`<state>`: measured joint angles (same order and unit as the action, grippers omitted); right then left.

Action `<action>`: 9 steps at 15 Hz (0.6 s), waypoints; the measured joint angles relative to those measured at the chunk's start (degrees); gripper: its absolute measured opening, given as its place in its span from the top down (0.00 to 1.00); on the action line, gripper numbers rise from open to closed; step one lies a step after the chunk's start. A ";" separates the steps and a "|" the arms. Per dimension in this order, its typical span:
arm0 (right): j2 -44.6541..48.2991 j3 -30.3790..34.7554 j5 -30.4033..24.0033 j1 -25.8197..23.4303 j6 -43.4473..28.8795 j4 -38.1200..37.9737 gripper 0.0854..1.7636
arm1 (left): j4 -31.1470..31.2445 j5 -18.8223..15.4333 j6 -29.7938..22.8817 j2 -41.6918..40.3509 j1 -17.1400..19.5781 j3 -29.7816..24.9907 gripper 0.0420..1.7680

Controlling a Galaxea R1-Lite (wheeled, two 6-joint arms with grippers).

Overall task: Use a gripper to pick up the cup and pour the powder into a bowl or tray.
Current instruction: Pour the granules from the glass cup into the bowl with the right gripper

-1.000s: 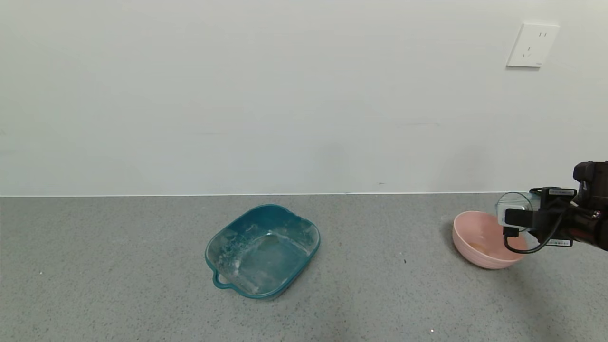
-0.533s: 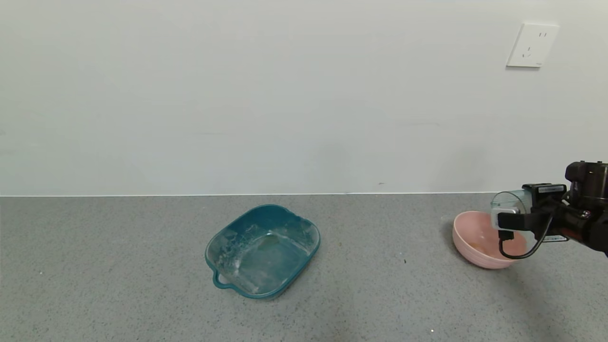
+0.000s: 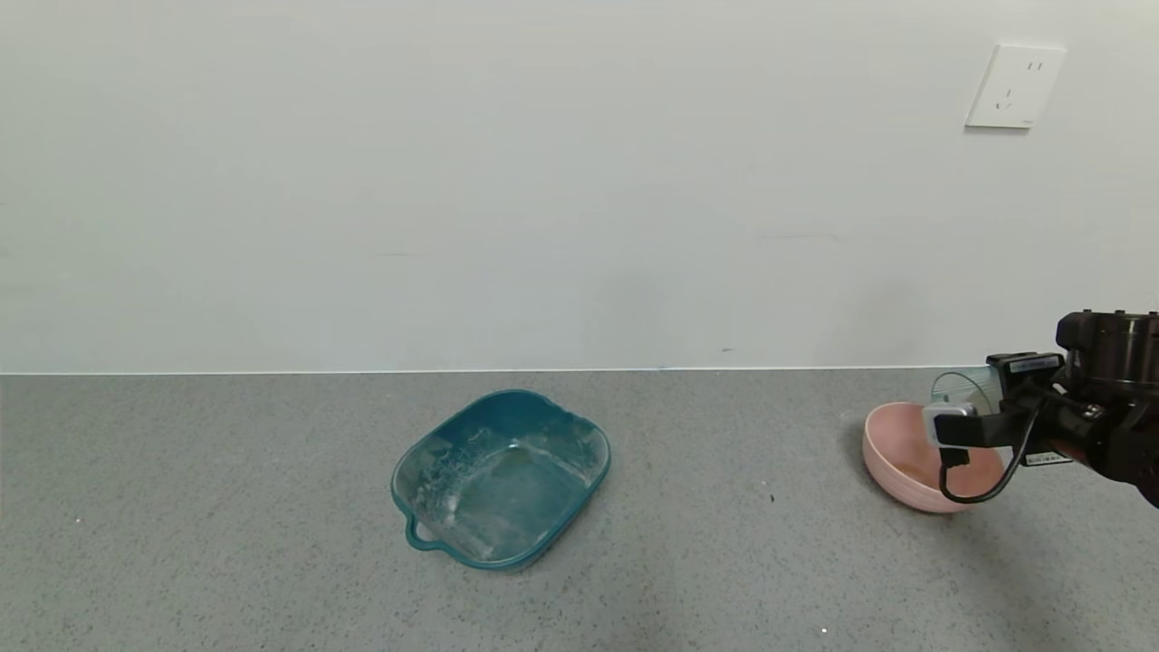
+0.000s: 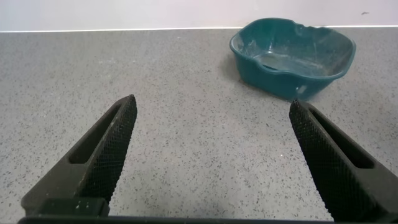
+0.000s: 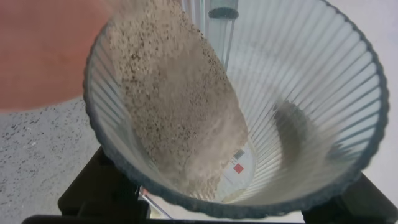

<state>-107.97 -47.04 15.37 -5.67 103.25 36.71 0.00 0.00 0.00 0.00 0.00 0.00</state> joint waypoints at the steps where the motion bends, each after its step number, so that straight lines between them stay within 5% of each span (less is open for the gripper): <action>1: 0.00 0.05 0.83 0.44 0.07 -0.02 0.24 | 0.00 0.00 0.00 0.00 0.00 0.00 0.00; 9: 0.00 0.41 4.94 2.06 2.06 0.04 0.24 | 0.00 0.00 0.00 0.00 0.00 0.00 0.00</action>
<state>-107.97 -46.63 20.31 -3.61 105.31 36.74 0.00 0.00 0.00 0.00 0.00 0.00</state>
